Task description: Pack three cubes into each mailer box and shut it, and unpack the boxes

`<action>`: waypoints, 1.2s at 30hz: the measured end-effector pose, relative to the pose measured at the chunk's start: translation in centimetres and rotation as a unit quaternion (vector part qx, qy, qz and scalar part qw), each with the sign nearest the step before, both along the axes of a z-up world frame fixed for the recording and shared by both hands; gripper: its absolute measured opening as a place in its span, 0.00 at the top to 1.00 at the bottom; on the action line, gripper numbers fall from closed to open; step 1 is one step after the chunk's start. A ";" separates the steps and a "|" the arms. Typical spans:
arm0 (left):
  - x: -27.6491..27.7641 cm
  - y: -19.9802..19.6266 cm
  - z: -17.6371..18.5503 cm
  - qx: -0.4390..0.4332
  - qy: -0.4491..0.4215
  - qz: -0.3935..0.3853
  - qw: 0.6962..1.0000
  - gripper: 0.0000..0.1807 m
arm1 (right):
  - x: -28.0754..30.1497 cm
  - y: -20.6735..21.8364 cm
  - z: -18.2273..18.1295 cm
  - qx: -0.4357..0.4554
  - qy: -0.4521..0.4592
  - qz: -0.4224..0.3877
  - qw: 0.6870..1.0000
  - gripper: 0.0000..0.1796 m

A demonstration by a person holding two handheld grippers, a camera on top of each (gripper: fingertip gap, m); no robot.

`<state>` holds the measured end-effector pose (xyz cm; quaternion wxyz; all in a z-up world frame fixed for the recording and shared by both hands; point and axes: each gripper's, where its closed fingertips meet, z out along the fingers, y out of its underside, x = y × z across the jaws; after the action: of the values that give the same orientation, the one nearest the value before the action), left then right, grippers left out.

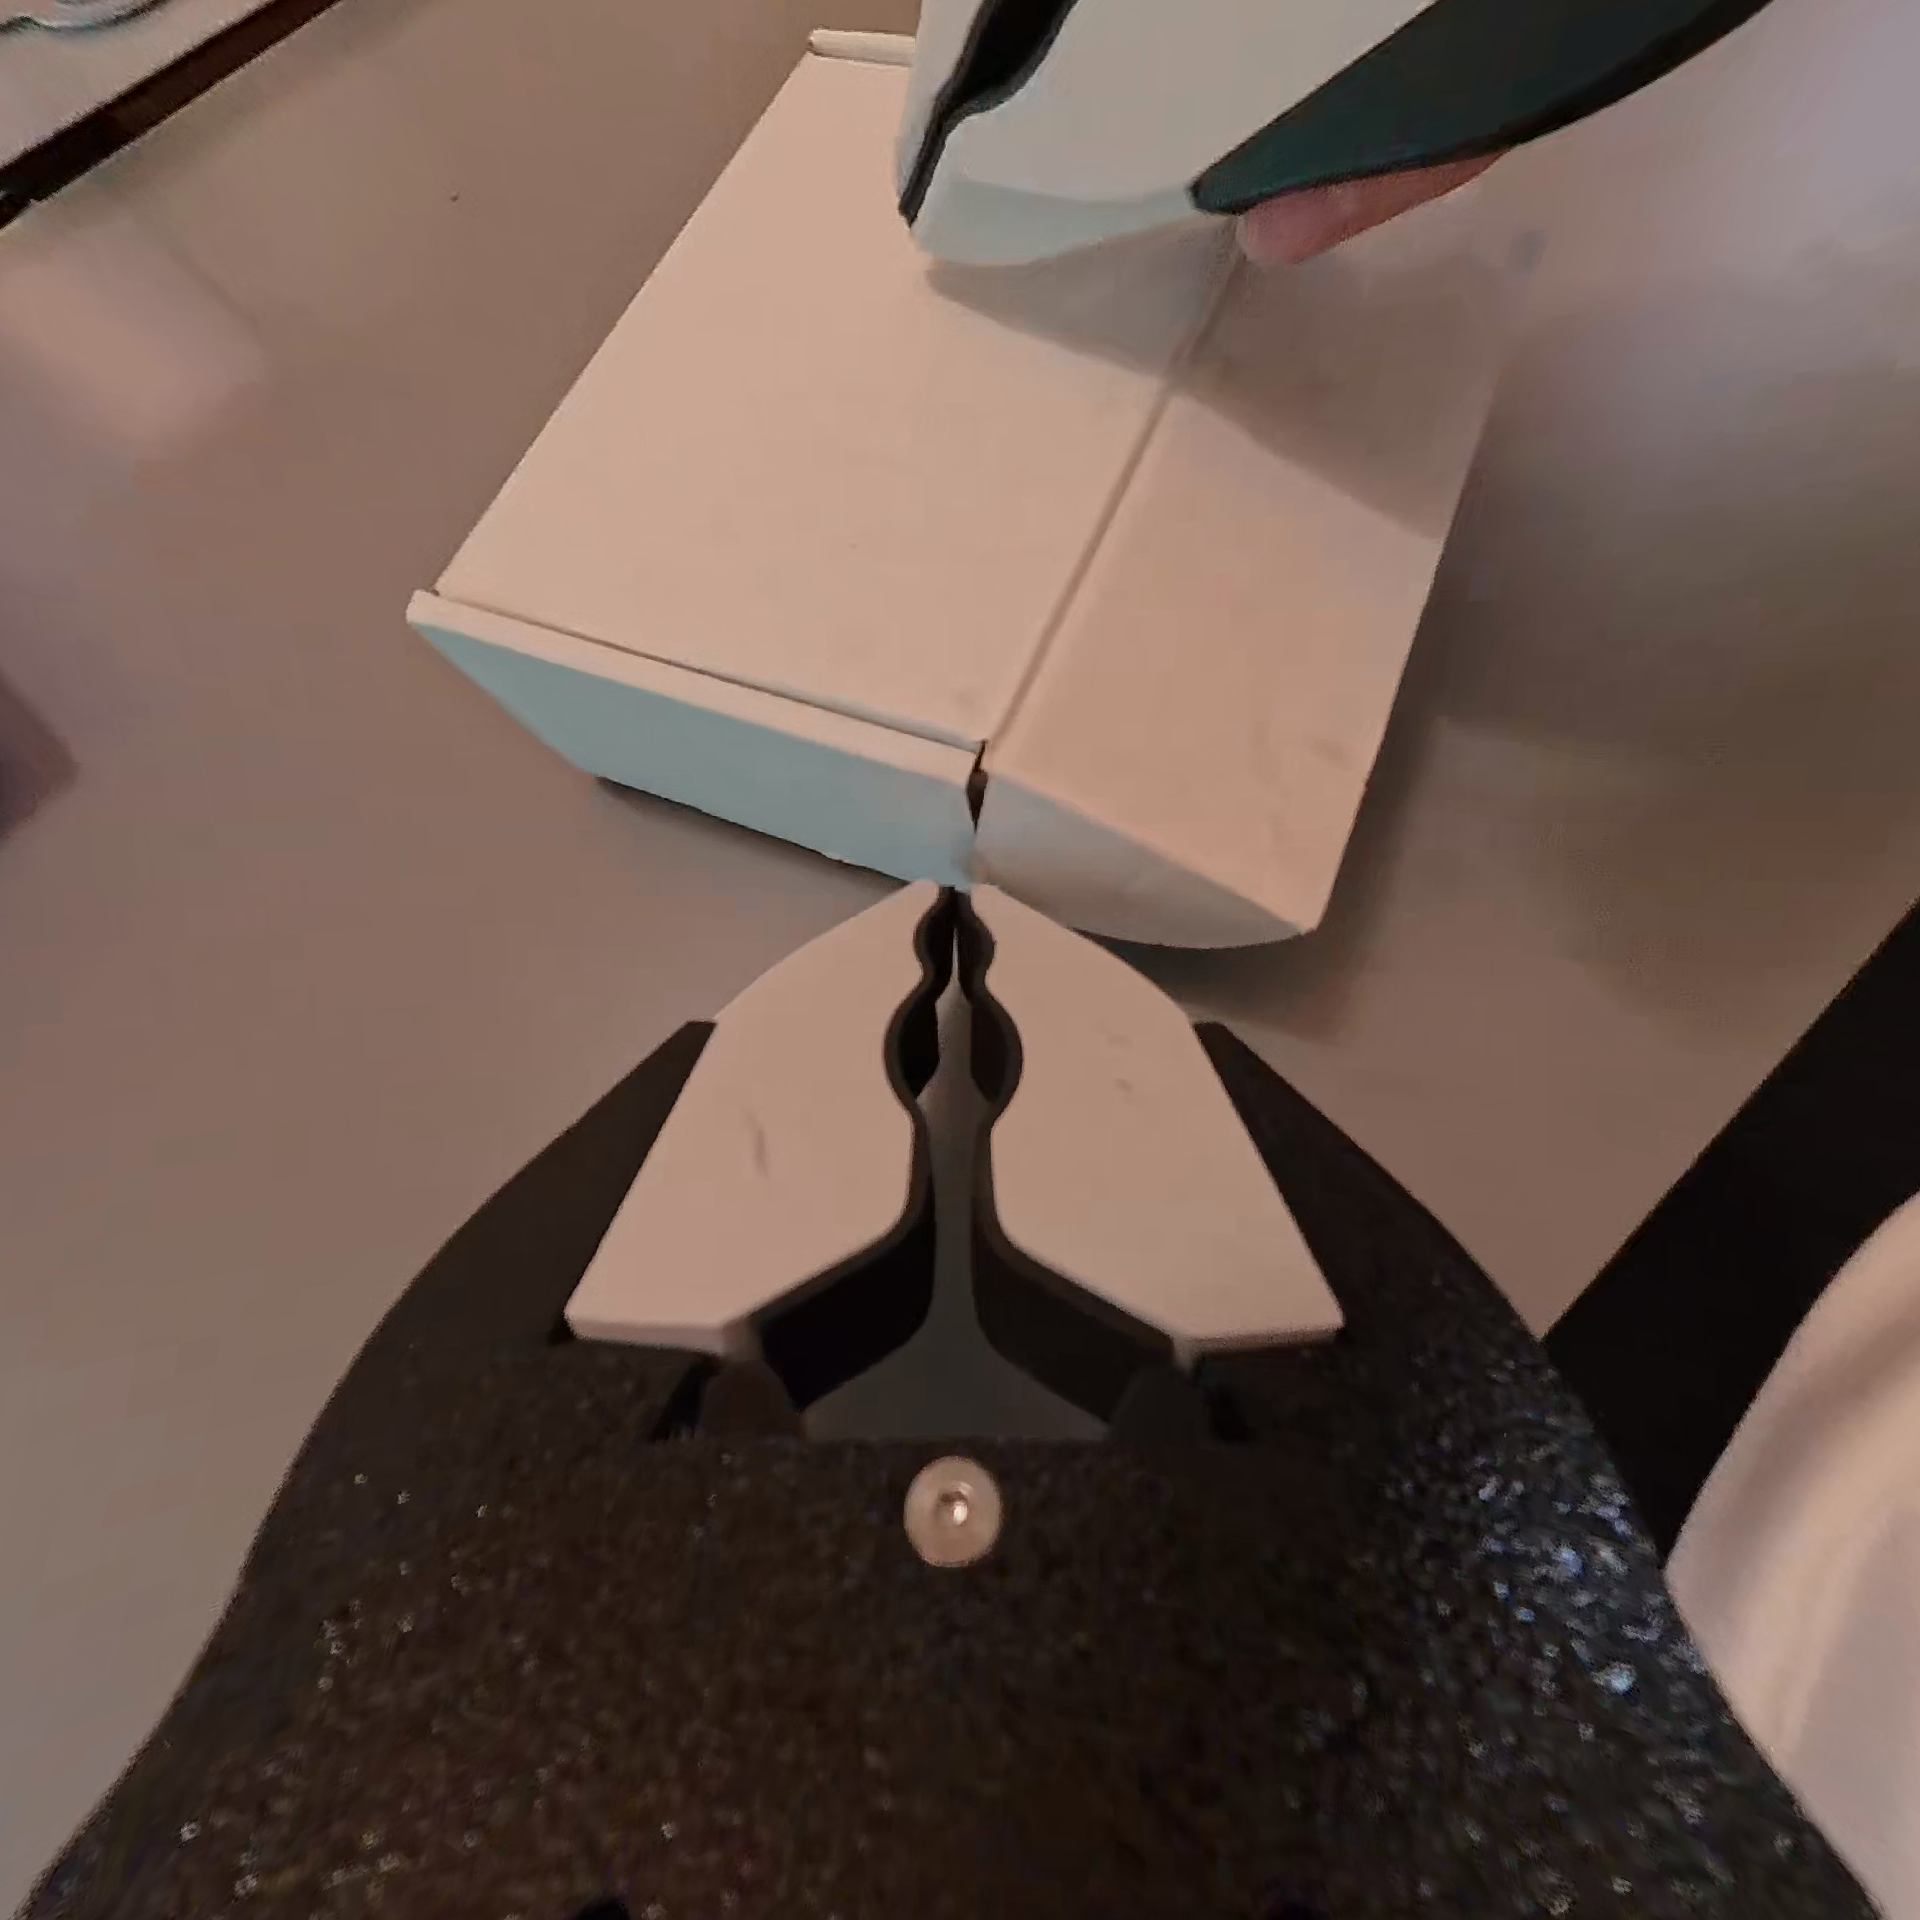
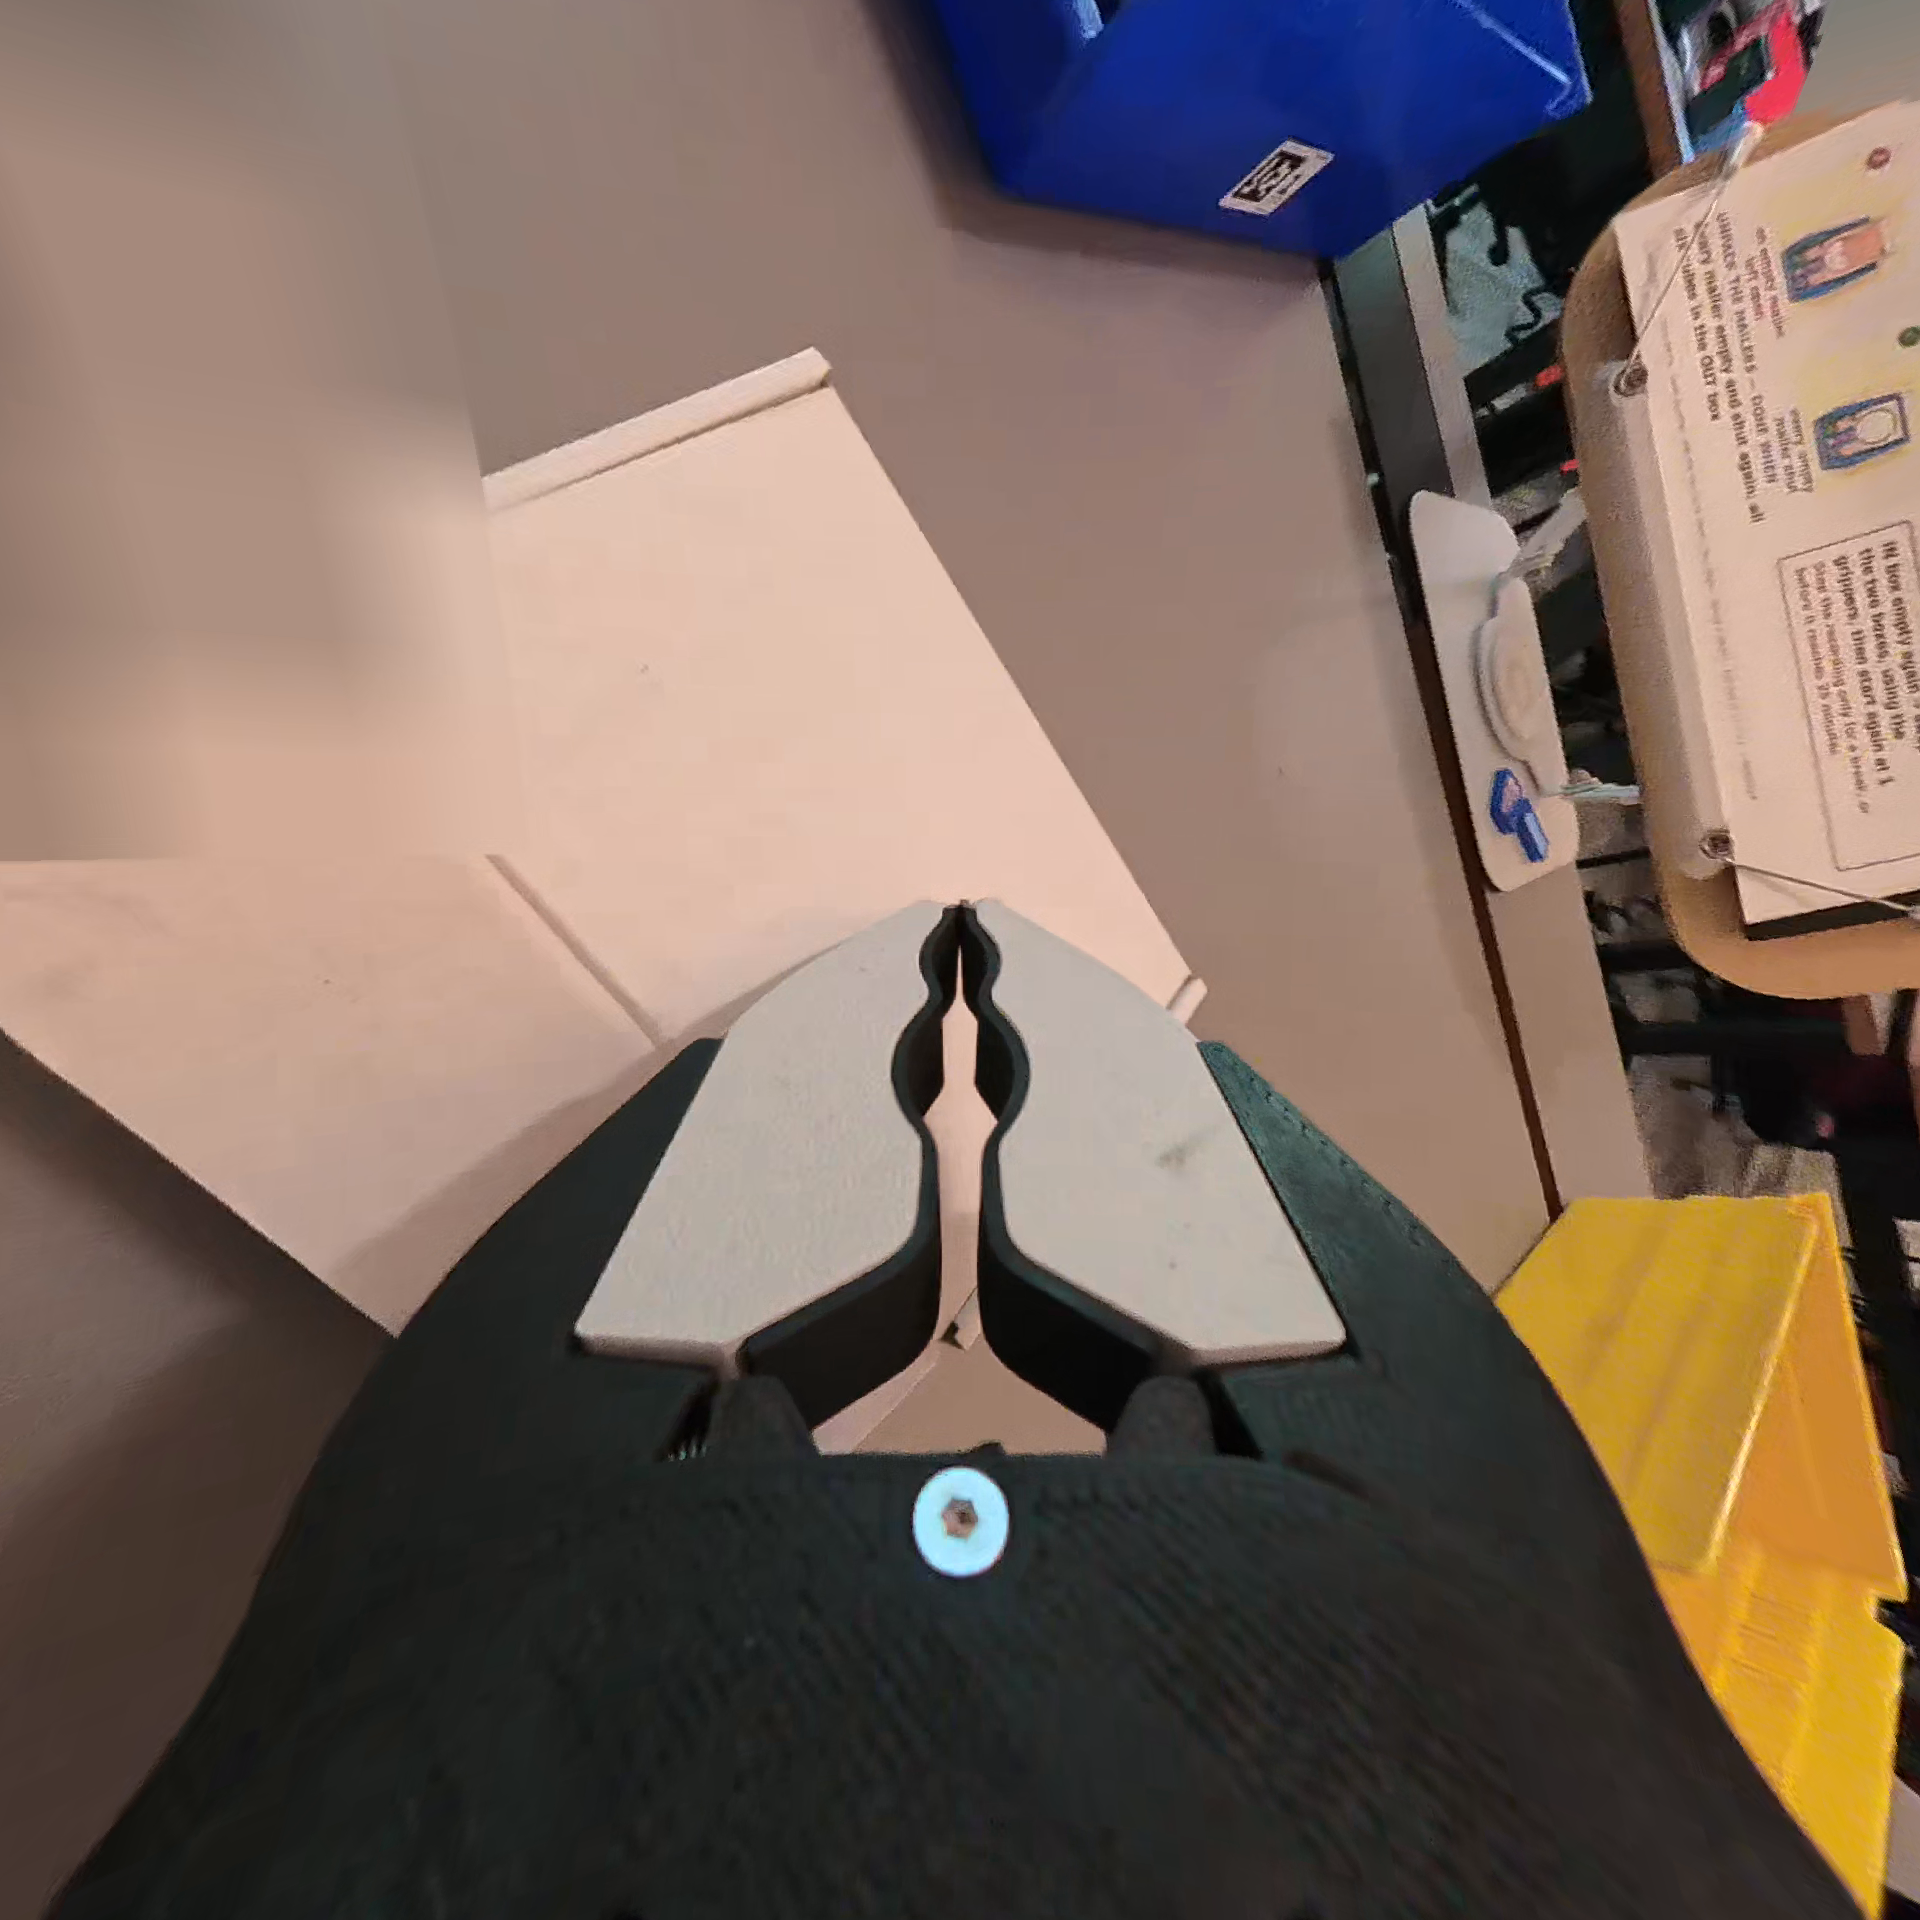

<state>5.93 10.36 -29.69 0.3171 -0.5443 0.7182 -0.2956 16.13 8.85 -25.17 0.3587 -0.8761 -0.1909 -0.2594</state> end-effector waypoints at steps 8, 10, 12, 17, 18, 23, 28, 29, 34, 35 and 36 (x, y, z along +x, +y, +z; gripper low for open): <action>-0.5 -1.9 -0.1 -0.064 0.020 -0.010 0.998 1.00 | -0.1 0.0 -0.5 -0.037 -0.038 -0.012 0.999 1.00; -0.4 -1.6 -0.5 -0.059 0.031 0.005 0.998 1.00 | -0.1 0.0 -0.5 -0.036 -0.025 -0.015 0.999 1.00; -0.3 -1.5 -0.8 -0.051 0.039 0.009 0.998 1.00 | -0.1 0.0 -0.5 -0.035 -0.016 -0.015 0.999 1.00; -0.4 -1.3 -0.7 -0.030 0.033 0.009 0.999 1.00 | -0.1 0.0 -0.5 -0.031 -0.020 -0.015 0.999 1.00; -0.4 -1.2 -0.6 -0.025 0.030 0.006 0.999 0.99 | -0.1 0.0 -0.5 -0.032 -0.020 -0.015 0.999 1.00; -0.6 -0.6 0.5 -0.022 0.005 0.014 1.000 0.99 | 0.0 0.0 -0.5 -0.029 -0.021 -0.016 0.999 1.00; -0.1 -0.7 0.5 -0.028 -0.011 0.013 0.999 1.00 | 0.0 0.0 -0.4 -0.029 -0.023 -0.018 0.999 1.00; 0.0 -0.7 0.5 -0.030 -0.010 0.013 0.999 1.00 | 0.0 0.0 -0.4 -0.030 -0.021 -0.021 0.999 1.00; -0.1 0.3 1.9 -0.077 -0.040 0.028 0.996 0.90 | -0.4 -0.6 -0.2 -0.021 0.053 -0.009 0.998 0.96; -0.2 0.4 2.5 -0.082 -0.053 0.024 0.995 0.88 | -0.5 -1.0 0.4 -0.005 0.089 -0.007 0.996 0.94; -0.3 0.5 2.9 -0.080 -0.065 0.018 0.995 0.85 | -0.1 -1.4 1.5 0.027 0.118 -0.015 0.993 0.92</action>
<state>5.59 10.86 -26.75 0.3236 -0.5601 0.6604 -0.3813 16.05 7.43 -23.70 0.3986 -0.8932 -0.1270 -0.1651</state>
